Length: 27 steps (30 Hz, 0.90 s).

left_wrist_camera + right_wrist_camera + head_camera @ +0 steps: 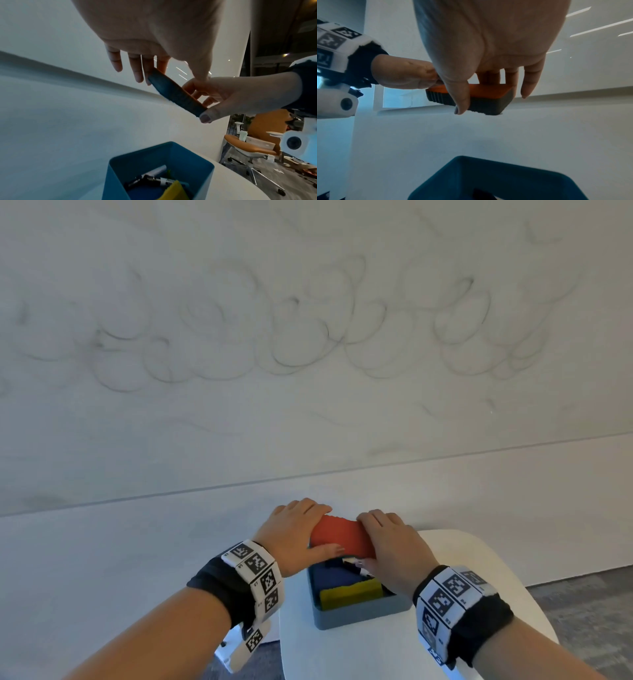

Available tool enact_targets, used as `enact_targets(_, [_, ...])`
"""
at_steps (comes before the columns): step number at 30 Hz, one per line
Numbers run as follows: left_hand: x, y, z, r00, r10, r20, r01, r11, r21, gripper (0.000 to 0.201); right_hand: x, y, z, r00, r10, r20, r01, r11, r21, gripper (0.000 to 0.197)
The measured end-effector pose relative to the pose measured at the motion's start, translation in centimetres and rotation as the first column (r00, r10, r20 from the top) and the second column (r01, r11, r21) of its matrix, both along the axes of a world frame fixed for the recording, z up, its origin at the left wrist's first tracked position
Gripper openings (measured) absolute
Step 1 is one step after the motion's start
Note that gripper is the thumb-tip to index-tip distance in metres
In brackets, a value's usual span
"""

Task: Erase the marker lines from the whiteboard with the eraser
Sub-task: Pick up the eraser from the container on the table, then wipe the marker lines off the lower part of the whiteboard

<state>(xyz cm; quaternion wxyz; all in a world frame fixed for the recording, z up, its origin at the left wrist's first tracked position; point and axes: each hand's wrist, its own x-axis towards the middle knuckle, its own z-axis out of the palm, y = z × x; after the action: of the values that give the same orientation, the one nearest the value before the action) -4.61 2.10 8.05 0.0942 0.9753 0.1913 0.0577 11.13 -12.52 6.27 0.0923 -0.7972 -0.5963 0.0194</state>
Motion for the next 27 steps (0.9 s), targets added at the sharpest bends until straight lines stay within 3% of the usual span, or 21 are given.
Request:
enact_targets(5, [-1.6, 0.9, 3.9, 0.983, 0.008, 0.183, -0.023, 0.996, 0.083, 0.09, -1.1, -0.5, 3.2, 0.997, -0.068, 0.03, 0.065, 0.994, 0.091, 0.061])
enact_targets(9, [-1.3, 1.3, 6.9, 0.936, 0.062, 0.346, -0.119, 0.983, 0.144, 0.072, -1.2, -1.0, 5.4, 0.989, -0.141, 0.041, 0.132, 0.975, 0.179, 0.063])
enact_targets(16, [1.6, 1.2, 12.0, 0.931, 0.054, 0.362, -0.173, 0.937, 0.304, 0.049, 1.3, -1.6, 9.9, 0.973, -0.228, 0.022, 0.199, 0.889, 0.412, 0.057])
enact_targets(27, [9.8, 1.4, 17.3, 0.877, 0.059, 0.477, -0.294, 0.851, 0.435, 0.054, 10.6, -2.7, 16.0, 0.982, -0.172, 0.079, 0.092, 0.8, 0.593, 0.064])
